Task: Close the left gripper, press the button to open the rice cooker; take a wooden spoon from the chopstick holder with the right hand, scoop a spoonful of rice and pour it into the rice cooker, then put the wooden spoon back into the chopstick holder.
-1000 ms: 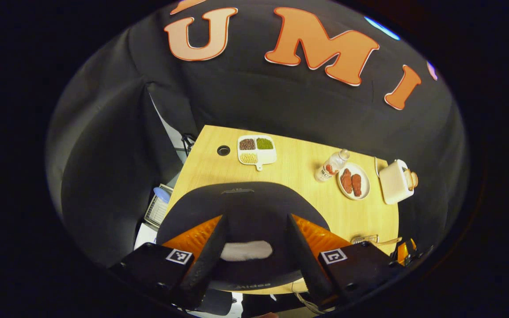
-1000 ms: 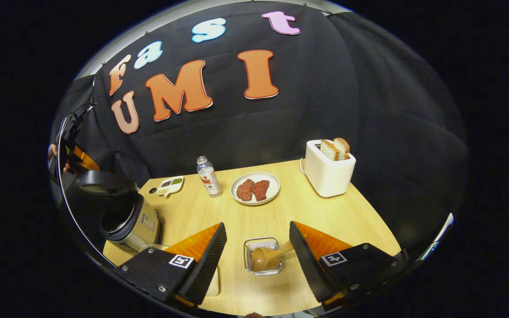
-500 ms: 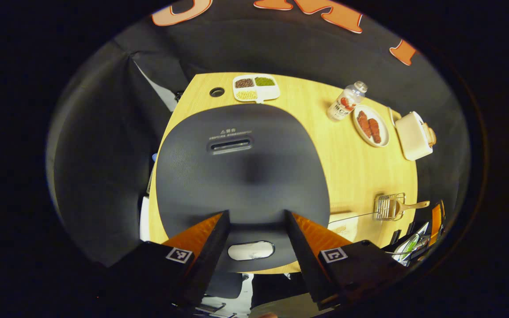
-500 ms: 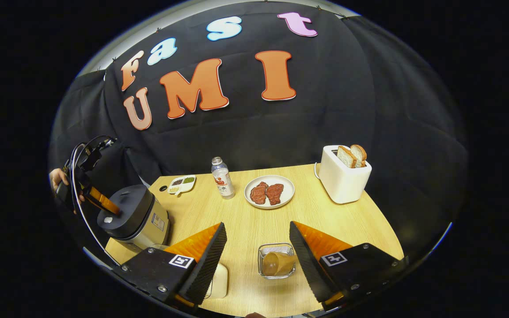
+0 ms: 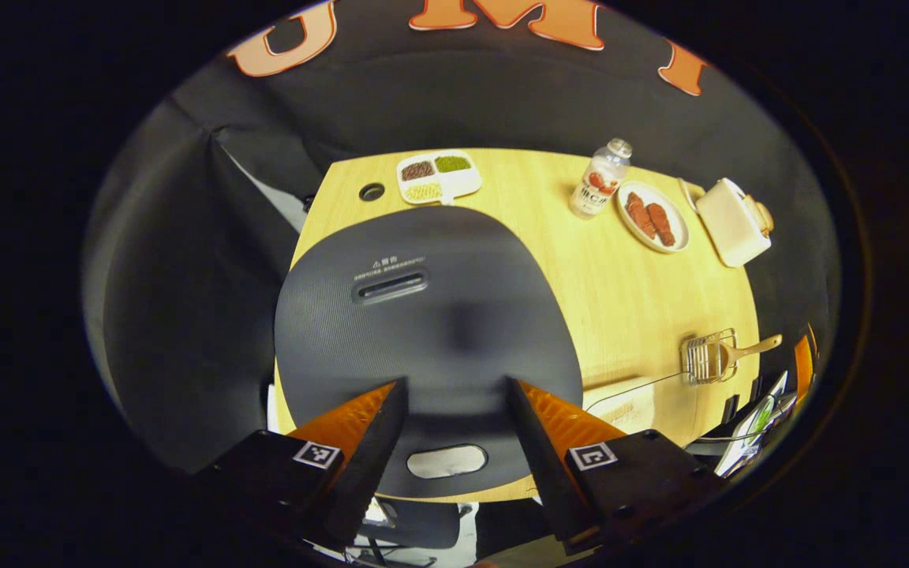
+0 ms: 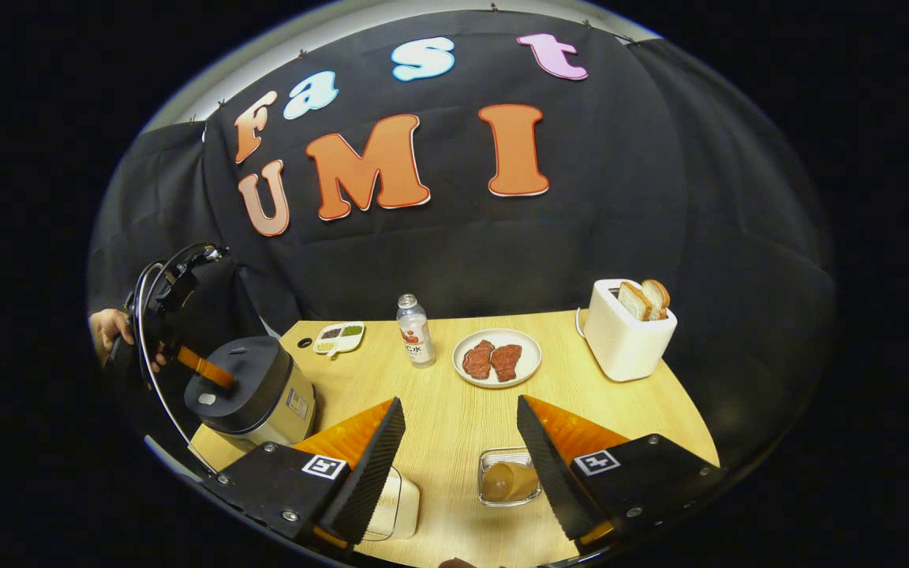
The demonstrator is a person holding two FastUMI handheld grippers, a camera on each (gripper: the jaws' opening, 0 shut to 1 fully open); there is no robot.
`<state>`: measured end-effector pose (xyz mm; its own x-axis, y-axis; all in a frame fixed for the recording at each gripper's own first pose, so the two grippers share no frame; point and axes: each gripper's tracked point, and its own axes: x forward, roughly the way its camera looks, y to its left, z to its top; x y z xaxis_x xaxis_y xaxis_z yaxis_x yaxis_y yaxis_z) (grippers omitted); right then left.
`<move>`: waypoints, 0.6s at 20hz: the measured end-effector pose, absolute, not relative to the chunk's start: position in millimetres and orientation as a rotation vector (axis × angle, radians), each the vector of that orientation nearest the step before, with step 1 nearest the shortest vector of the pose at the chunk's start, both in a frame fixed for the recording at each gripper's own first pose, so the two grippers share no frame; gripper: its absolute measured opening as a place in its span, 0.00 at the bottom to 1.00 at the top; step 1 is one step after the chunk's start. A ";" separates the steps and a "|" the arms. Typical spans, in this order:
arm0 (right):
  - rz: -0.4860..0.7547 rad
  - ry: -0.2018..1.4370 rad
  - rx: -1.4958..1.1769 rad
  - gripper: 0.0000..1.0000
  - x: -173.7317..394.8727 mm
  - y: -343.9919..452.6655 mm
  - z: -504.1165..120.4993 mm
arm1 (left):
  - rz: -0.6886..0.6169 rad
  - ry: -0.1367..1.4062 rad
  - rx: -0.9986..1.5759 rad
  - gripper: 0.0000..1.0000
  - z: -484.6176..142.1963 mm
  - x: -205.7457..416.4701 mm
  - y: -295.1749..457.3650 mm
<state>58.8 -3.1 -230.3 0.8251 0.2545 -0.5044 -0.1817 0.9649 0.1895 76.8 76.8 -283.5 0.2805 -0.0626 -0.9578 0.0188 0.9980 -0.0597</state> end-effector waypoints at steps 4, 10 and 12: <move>0.238 0.413 0.080 0.89 71.3 8.9 -169.4 | -0.069 0.944 -0.011 0.90 -187.8 111.0 86.6; 0.223 0.210 0.068 0.89 75.9 25.4 -93.9 | 0.048 0.467 0.014 0.90 -66.4 106.1 79.1; 0.218 0.157 0.066 0.94 74.2 27.0 -76.3 | 0.056 0.348 0.034 0.90 -39.6 92.2 57.3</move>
